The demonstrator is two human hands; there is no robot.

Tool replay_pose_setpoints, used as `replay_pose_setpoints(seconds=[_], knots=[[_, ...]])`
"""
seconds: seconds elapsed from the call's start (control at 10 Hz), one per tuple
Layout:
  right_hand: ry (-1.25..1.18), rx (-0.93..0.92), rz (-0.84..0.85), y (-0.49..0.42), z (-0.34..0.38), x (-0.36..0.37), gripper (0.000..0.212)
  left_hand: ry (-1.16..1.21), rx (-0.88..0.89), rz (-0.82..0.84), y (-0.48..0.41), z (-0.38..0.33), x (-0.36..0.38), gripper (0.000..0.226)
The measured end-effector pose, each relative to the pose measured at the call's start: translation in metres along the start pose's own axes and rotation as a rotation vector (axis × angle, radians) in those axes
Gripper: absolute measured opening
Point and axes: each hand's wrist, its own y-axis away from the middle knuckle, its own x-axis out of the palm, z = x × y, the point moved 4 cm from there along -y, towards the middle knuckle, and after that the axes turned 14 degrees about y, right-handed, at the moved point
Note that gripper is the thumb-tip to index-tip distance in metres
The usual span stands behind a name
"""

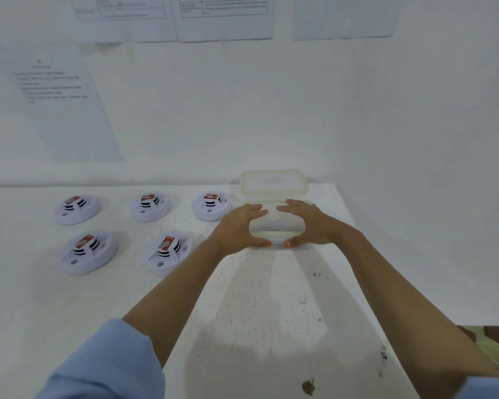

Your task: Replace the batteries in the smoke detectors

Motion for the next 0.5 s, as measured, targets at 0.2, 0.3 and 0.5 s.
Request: replay_pose_setpoints(seconds=[0.2,0.3,0.5], knots=[[0.018,0.000,0.010,-0.003,-0.003,0.000,0.088,0.002,0.002,-0.025,-0.001,0.002,0.001,0.074],[0.013,0.009,0.011,-0.003,-0.003,0.002,0.089,-0.009,-0.005,-0.014,-0.001,0.002,0.001,0.074],[0.002,0.050,-0.094,0.013,-0.003,0.007,0.091,0.063,0.074,-0.115,0.010,-0.002,0.000,0.075]])
